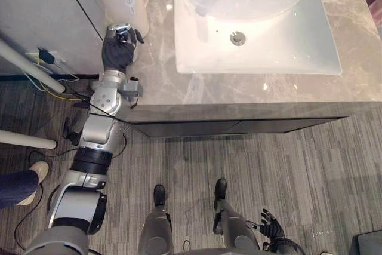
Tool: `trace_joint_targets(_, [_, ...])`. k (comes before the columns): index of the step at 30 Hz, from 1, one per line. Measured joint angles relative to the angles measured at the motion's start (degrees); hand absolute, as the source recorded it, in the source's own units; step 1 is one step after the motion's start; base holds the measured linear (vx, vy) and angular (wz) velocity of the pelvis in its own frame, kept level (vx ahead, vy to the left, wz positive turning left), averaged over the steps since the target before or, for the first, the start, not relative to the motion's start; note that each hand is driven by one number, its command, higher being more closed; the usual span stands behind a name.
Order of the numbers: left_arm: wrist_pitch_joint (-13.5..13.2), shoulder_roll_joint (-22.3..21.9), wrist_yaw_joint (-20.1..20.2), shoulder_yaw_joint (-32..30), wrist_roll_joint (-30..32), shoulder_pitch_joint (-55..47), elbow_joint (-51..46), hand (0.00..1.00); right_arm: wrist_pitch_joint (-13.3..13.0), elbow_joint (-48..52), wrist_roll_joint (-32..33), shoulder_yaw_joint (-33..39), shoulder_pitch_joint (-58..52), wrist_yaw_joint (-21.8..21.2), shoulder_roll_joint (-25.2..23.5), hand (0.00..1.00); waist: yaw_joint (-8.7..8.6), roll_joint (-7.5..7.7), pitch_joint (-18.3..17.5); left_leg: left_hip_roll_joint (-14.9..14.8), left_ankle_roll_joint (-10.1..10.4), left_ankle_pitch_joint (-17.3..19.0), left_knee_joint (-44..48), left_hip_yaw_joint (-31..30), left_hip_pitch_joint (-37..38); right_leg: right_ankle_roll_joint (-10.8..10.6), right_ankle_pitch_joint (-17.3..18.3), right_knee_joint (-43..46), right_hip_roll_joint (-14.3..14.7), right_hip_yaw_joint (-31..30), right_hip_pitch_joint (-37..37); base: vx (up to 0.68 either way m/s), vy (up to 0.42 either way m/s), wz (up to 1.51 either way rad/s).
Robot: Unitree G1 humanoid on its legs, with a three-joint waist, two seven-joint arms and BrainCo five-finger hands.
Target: Organize washtable
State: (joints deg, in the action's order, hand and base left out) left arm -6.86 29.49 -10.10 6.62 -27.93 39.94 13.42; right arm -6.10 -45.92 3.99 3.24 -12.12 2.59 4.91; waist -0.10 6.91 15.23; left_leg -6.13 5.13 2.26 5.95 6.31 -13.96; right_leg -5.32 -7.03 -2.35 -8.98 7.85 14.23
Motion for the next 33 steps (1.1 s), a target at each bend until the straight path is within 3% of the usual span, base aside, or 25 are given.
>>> trace_joint_targets(7, [0.2, 0.7, -2.6, -0.2, 5.9, 8.6, 7.4, 1.0, -0.3, 0.2, 0.0, -1.5, 0.7, 0.0, 0.5, 0.0, -0.86, 0.41, 2.3, 0.0, 0.0, 0.0, 0.1, 0.2, 0.1, -0.1, -0.1, 0.0, 0.0, -0.3, 0.0, 0.0, 0.0, -0.01])
trace_joint_targets(18, [0.3, 1.9, -3.9, -0.1, 8.3, 15.3, 11.4, 1.0, -0.9, 0.5, 0.0, -2.0, 0.8, 0.0, 0.4, 0.0, -1.38, 1.21, 4.6, 0.0, 0.0, 0.0, 0.2, 0.1, -0.1, -0.1, -0.1, 0.1, 0.0, -0.1, 0.1, 0.0, 0.0, 0.0])
trace_joint_targets(26, [0.0, 5.5, -5.3, 1.0, 8.7, 22.5, 15.0, 1.0, -1.5, 2.5, 1.3, -3.3, 0.9, 0.0, 0.6, 0.0, -2.08, 2.04, 7.3, 0.0, 0.0, 0.0, 1.0, 0.2, -1.4, 0.0, -0.7, 0.2, -0.1, -0.4, 1.3, 0.0, 0.0, 0.0])
trace_joint_targets(33, [0.6, 7.4, -6.3, 3.7, 13.0, 30.5, 18.3, 1.0, -2.5, 3.9, 2.4, -4.2, 1.0, 0.0, 0.7, 0.0, -2.28, 2.67, 9.4, -0.1, 0.0, 0.0, 2.1, 0.2, -3.7, 0.3, -1.3, 0.2, 0.0, -0.6, 3.1, -0.01, -0.003, 0.0])
